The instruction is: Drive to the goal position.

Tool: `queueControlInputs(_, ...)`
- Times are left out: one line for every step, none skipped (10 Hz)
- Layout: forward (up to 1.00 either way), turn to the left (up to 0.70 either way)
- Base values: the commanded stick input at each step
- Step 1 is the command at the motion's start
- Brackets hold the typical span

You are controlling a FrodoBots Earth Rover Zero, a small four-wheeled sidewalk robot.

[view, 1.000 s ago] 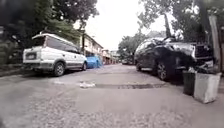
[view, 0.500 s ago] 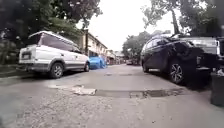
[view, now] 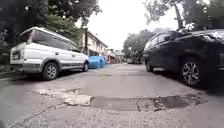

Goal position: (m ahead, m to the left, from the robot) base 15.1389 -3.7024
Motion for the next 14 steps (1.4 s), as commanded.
queueControlInputs(1.0,0.0)
queueControlInputs(1.0,0.0)
queueControlInputs(1.0,-0.18)
queueControlInputs(1.0,-0.27)
queueControlInputs(1.0,-0.11)
queueControlInputs(1.0,0.0)
queueControlInputs(1.0,0.0)
queueControlInputs(1.0,0.0)
queueControlInputs(1.0,0.0)
queueControlInputs(1.0,0.0)
queueControlInputs(1.0,0.0)
queueControlInputs(1.0,0.0)
queueControlInputs(1.0,0.0)
queueControlInputs(1.0,0.18)
